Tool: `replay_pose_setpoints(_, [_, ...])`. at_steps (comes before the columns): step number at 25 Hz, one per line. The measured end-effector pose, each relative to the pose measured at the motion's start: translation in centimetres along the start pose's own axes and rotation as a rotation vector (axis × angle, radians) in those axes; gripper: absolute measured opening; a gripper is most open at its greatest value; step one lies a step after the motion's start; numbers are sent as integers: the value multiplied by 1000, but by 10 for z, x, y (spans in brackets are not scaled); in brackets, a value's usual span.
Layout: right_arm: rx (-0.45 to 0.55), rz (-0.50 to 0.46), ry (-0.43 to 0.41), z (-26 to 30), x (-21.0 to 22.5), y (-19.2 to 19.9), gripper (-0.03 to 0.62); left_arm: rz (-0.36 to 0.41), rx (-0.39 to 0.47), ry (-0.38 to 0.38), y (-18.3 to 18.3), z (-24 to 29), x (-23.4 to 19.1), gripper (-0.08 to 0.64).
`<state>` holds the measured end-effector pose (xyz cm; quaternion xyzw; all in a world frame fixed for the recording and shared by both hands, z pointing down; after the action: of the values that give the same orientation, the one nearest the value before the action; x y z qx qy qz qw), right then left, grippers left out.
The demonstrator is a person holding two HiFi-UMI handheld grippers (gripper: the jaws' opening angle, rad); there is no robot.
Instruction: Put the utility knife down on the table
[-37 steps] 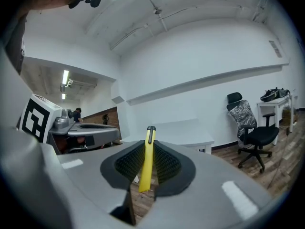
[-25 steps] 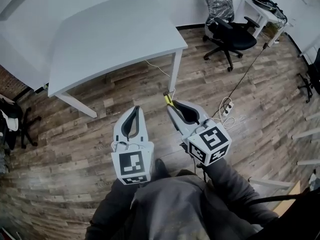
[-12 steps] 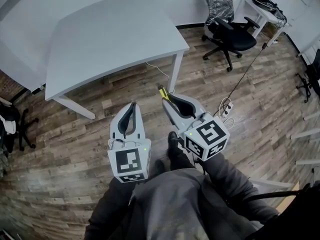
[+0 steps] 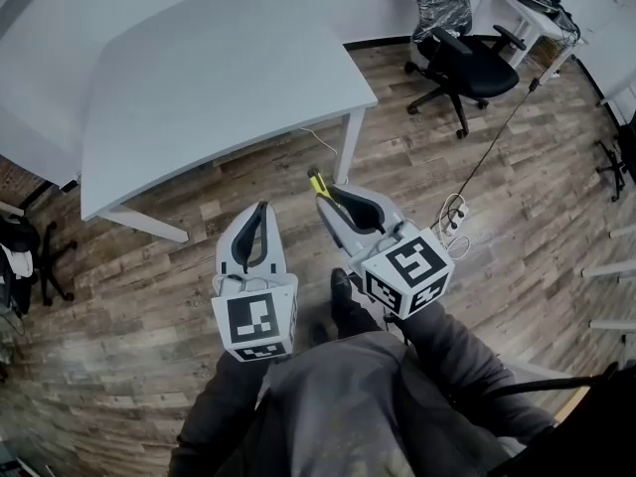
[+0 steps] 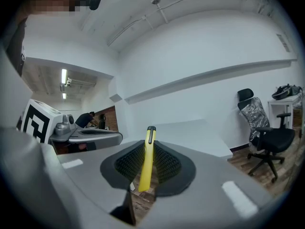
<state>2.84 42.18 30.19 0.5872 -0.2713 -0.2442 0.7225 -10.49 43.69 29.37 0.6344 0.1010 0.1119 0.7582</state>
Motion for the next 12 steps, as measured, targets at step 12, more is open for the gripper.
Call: replay_pose_setpoints(12, [-9,55,-16,52,103,-6,58,23,-60,-3,-11,113,8,2])
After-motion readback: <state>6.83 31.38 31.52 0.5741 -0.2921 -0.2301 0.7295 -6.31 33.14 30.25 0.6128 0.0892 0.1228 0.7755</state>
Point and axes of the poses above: the fingertips, and each gripper's own axes: z forward along the fingers, x to its right, y out of its underside, the point moved 5 cm from there along -z, backward along the fingers, and after that the axes turned 4 degrees about -z, right-handed, at the moved point
